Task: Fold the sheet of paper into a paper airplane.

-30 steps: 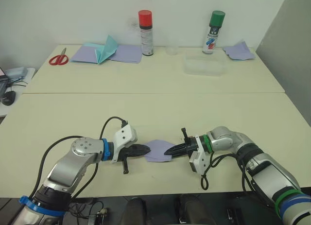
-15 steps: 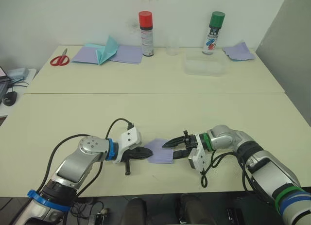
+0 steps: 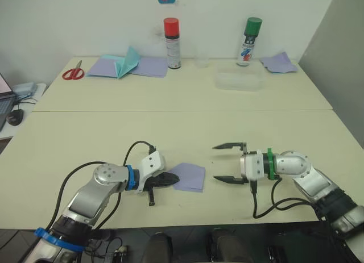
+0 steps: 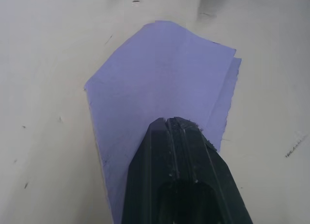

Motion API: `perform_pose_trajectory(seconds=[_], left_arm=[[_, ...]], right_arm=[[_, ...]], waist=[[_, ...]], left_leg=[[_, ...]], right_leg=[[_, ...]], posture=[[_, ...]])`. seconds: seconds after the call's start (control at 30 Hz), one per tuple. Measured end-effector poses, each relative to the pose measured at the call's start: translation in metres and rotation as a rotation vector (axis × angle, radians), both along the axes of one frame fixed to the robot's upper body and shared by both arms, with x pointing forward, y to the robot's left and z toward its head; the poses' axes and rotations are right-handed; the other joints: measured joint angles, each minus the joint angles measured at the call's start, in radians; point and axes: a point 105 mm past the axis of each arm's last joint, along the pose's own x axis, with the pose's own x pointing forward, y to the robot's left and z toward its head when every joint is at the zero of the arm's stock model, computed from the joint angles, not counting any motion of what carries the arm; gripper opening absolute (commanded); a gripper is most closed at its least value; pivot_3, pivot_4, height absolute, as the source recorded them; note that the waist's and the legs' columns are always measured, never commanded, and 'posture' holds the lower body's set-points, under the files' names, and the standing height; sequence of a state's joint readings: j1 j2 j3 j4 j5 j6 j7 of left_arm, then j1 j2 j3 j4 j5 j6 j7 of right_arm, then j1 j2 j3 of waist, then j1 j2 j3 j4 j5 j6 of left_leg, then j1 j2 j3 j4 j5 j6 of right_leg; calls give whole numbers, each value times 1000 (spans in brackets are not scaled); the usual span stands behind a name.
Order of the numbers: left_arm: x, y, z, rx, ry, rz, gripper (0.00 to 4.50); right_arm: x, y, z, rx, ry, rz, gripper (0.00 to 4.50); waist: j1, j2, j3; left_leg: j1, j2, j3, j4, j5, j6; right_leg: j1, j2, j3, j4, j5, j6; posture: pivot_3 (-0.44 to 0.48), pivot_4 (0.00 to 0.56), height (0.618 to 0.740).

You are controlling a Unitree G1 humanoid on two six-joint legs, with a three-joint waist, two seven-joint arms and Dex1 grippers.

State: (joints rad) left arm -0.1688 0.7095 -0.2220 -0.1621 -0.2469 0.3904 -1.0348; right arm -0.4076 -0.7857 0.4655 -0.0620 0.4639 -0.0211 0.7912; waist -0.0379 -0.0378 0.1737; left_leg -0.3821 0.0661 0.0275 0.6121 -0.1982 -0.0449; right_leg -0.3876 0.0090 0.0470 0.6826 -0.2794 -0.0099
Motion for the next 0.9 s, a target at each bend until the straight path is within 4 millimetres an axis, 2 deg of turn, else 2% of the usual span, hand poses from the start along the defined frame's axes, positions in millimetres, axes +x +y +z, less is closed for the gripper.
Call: perform_pose_trajectory(seconds=[0.1, 0.17, 0.33, 0.57, 0.63, 0.9], left_arm=[[-3, 7, 0, 8, -1, 20, 0], [-4, 9, 0, 5, -3, 30, 0], [-8, 9, -1, 5, -2, 36, 0], [-10, 9, 1, -3, 1, 47, 0], [-11, 10, 1, -5, 0, 51, 0], [-12, 11, -1, -2, 4, 73, 0]], right_arm=[[2, -3, -4, 89, 393, -174, 4459], [-2, -4, -13, 120, 646, -263, 4459], [-11, -2, -23, 148, 1028, -354, 4459], [-13, 15, -27, 189, 1263, -363, 4459], [-12, 20, -26, 195, 1285, -361, 4459], [-1, 37, -28, 249, 1377, -385, 4459]], waist=[[0, 0, 0], [1, 0, 0], [-1, 0, 0], [-3, 0, -1], [-3, 1, -3], [-11, 1, -6]], left_leg=[[0, 0, 0, 0, 0, 0], [-1, -1, 0, 0, 0, 0], [-4, -2, 2, -1, 0, 0], [-14, -2, 2, -2, 0, 0], [-18, -2, 3, -2, 0, 0], [-18, -2, 3, -2, 0, 1]], right_leg=[[0, 0, 0, -1, -3, -5], [-1, 0, 1, -2, -3, -5], [-3, 0, 3, -4, -2, -2], [-11, 4, 0, -4, 0, 0], [-16, 5, 1, -3, 0, 1], [-17, 6, 1, -4, 0, 1]], posture=[[0, 150, 740], [0, 150, 740], [0, 150, 740], [0, 150, 740], [0, 150, 740], [0, 150, 740]])
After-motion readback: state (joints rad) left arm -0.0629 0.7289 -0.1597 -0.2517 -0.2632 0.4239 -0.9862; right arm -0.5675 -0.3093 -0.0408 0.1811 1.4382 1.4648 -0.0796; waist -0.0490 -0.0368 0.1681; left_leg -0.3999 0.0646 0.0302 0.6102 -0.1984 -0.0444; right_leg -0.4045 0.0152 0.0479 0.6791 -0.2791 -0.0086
